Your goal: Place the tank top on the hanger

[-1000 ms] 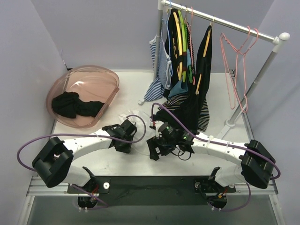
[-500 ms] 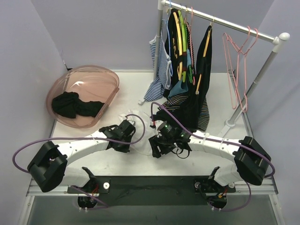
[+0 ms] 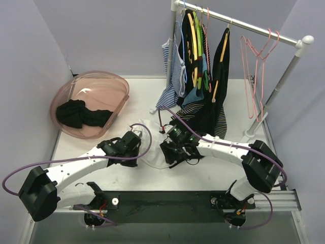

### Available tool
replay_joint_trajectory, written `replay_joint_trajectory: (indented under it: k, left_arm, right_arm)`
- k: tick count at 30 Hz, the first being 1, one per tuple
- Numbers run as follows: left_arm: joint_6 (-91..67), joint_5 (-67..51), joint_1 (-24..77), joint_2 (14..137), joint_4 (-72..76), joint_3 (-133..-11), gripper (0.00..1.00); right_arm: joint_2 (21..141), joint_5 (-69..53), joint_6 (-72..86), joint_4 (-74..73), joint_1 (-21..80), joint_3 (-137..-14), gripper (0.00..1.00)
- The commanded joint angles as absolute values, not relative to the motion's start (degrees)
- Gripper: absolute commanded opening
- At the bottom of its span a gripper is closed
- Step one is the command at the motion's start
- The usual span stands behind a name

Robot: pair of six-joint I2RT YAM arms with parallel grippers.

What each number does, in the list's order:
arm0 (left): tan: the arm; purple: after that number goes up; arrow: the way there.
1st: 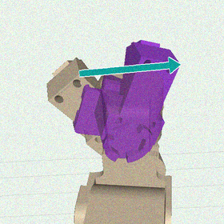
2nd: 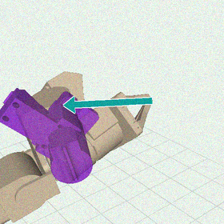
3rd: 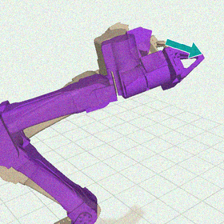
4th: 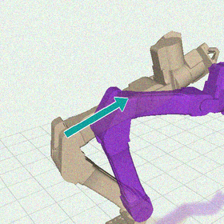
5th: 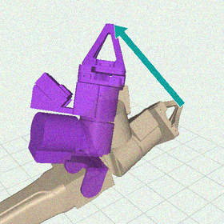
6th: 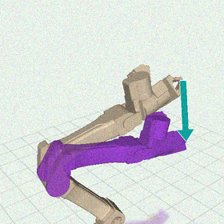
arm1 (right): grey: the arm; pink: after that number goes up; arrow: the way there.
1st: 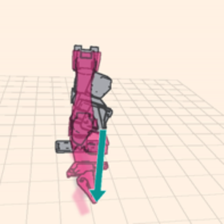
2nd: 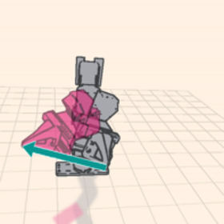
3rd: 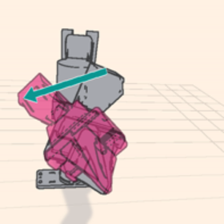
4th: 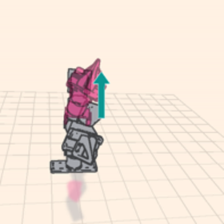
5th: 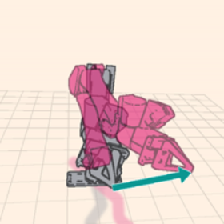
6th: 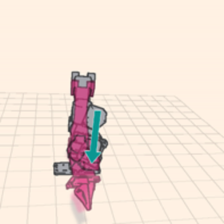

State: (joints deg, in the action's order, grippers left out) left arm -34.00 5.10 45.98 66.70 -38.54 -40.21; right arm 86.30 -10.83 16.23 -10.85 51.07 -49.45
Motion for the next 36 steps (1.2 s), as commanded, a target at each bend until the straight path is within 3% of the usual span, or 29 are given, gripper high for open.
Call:
replay_joint_trajectory:
  k: [1,9,12,16,19,29,36]
  left_arm:
    - [-35.1,4.8,46.0,64.6,-40.6,-40.6,0.00]
    - [-35.3,4.7,45.9,64.0,-41.0,-40.7,0.00]
    - [-35.3,4.8,46.0,63.5,-41.5,-40.8,0.00]
    - [-35.4,5.3,46.0,62.4,-42.4,-41.2,0.00]
    - [-35.4,5.4,46.0,61.1,-43.4,-42.1,0.00]
    - [-30.0,1.8,46.0,45.6,-42.7,-44.8,0.00]
    - [-28.7,2.8,45.9,30.0,-36.8,-55.4,0.00]
  right_arm:
    - [89.5,-10.1,14.6,-12.7,50.9,-52.0,0.46]
    - [91.0,-8.6,15.0,-12.9,50.9,-51.4,0.38]
    - [91.1,-8.7,14.8,-13.1,50.9,-51.0,0.30]
    - [90.7,-8.8,14.7,-13.2,51.2,-50.7,0.09]
    - [89.2,-8.0,14.8,-13.3,51.4,-50.3,0.02]
    - [67.5,3.3,14.1,-19.5,60.1,-53.6,0.00]
    - [54.9,11.8,14.5,-22.1,67.3,-62.7,0.00]
